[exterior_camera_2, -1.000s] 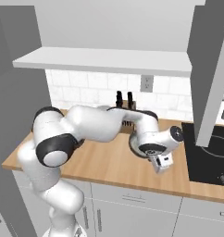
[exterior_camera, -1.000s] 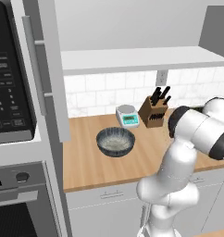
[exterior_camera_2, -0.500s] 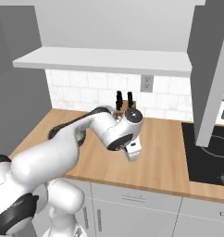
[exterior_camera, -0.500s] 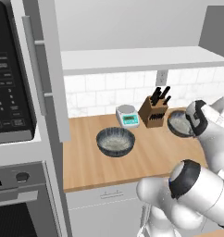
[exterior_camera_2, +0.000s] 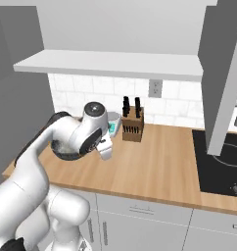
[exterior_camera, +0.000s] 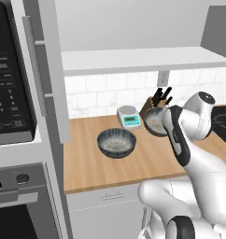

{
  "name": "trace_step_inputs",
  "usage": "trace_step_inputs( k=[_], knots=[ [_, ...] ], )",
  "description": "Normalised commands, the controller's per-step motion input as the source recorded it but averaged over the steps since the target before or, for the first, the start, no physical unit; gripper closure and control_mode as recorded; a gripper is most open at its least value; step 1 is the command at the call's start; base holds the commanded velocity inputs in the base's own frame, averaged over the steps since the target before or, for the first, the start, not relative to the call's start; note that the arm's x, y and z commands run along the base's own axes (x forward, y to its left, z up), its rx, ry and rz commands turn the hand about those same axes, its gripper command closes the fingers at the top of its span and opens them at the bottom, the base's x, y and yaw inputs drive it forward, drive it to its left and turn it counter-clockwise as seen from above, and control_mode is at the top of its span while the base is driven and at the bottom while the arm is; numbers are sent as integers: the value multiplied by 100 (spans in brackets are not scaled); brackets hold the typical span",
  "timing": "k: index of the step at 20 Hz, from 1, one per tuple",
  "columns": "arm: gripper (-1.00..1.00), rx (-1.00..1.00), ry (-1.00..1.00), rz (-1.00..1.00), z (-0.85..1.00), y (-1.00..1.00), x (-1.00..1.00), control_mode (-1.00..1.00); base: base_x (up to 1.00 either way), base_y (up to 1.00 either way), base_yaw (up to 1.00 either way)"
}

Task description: Pick up the bowls on the counter and stack them on top of one another in the open cabinet. Place the smaller bowl on top of the larger bowl.

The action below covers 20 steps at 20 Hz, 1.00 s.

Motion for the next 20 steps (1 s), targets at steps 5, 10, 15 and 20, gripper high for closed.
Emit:
trace_step_inputs(
  k=[5,10,15,20],
  knots=[
    [100,-12,2,6,6,95,0,-100,0,0,0],
    [100,-13,0,0,-2,82,21,-100,0,0,0],
    [100,3,4,0,-6,24,32,-100,0,0,0],
    [100,18,19,7,-1,0,28,-100,0,0,0]
  ],
)
